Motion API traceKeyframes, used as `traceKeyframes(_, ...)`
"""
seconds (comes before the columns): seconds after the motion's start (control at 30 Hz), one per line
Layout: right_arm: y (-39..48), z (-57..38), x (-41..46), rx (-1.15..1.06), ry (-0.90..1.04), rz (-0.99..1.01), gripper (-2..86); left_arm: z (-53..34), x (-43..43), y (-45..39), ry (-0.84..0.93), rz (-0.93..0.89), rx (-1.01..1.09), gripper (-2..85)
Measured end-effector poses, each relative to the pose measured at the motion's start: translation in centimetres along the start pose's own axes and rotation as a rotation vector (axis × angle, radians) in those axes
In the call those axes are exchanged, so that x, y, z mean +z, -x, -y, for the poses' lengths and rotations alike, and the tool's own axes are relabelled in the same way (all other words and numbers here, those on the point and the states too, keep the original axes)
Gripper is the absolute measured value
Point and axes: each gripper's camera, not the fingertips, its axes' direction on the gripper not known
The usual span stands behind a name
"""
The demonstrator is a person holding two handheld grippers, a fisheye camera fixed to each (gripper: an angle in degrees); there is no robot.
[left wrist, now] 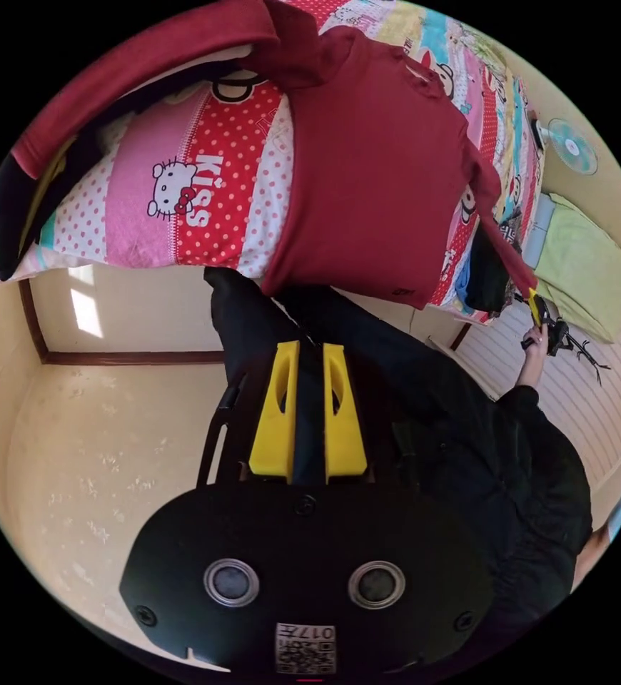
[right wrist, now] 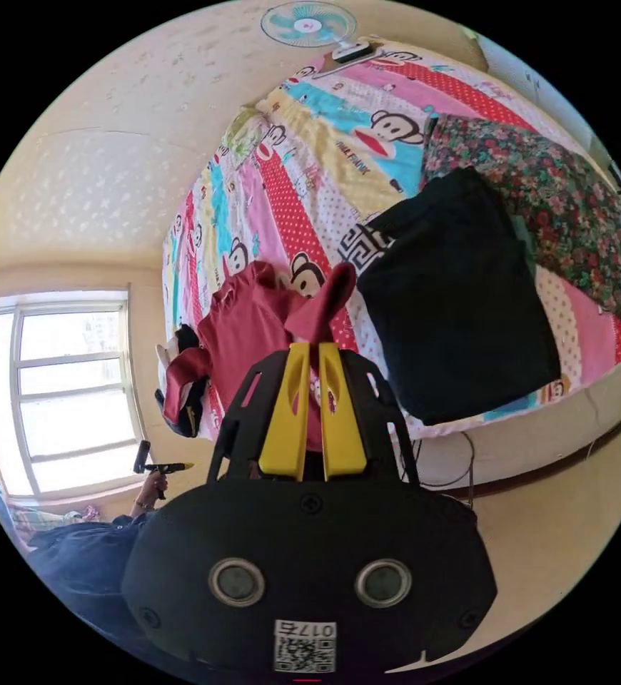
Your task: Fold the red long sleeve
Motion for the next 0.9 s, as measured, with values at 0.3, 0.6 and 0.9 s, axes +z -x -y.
traceKeyframes(0.3,-10.2,-9.9,-0.3,0.33,-0.217,0.194,7.5,-0.8,-1.2,-0.5,-0.024,-0.121,0.005,6.4)
traceKeyframes(0.6,-9.8,-15.7,7.0,0.482,-0.377,0.362,10.3,-2.5,-4.0,1.4,-0.115,-0.31,-0.059,7.8)
traceKeyframes(0.9,-6.4,-16.5,4.2,0.532,-0.4,0.234,4.2,-7.7,-6.5,8.8,-0.476,-0.699,-0.294,11.4)
